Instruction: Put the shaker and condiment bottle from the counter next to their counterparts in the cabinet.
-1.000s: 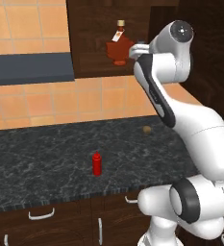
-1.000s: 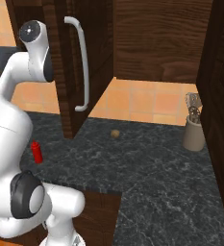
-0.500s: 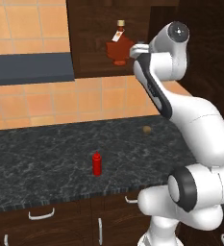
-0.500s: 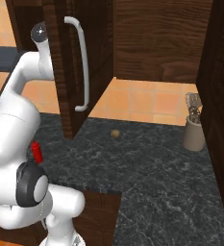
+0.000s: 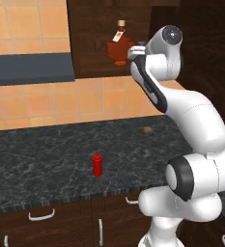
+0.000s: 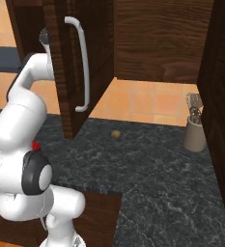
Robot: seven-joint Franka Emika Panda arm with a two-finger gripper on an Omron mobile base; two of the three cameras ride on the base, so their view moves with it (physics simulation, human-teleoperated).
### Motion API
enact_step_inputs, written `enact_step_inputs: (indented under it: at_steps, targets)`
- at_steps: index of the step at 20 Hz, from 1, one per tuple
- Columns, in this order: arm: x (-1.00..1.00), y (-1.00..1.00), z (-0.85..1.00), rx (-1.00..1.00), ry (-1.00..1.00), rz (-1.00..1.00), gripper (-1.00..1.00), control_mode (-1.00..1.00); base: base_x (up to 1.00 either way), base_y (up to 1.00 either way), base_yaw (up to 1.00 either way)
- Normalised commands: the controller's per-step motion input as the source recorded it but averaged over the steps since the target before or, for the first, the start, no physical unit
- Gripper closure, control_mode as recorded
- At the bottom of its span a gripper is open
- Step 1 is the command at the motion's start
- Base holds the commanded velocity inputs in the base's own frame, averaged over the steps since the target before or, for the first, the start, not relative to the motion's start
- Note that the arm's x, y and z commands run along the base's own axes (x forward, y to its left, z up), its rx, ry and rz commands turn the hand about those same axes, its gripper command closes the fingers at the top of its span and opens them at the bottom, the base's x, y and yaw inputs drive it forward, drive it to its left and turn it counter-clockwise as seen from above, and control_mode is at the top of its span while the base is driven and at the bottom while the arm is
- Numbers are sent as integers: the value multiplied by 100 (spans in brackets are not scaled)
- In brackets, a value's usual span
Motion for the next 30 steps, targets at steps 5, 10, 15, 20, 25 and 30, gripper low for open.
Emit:
enact_step_inputs:
  at_steps: [5,10,15,20,25,30]
  targets:
    - [42,0,-9,-1,0,0,100,-100,0,0,0]
    - [44,0,-6,0,0,0,100,-100,0,0,0]
    - [42,0,-8,0,0,0,100,-100,0,0,0]
    - [16,-1,-18,-1,0,0,-100,-100,0,0,0]
    - [-12,-1,-30,0,-1,0,-100,-100,0,0,0]
    - [-52,4,-9,0,-4,0,-100,-100,0,0,0]
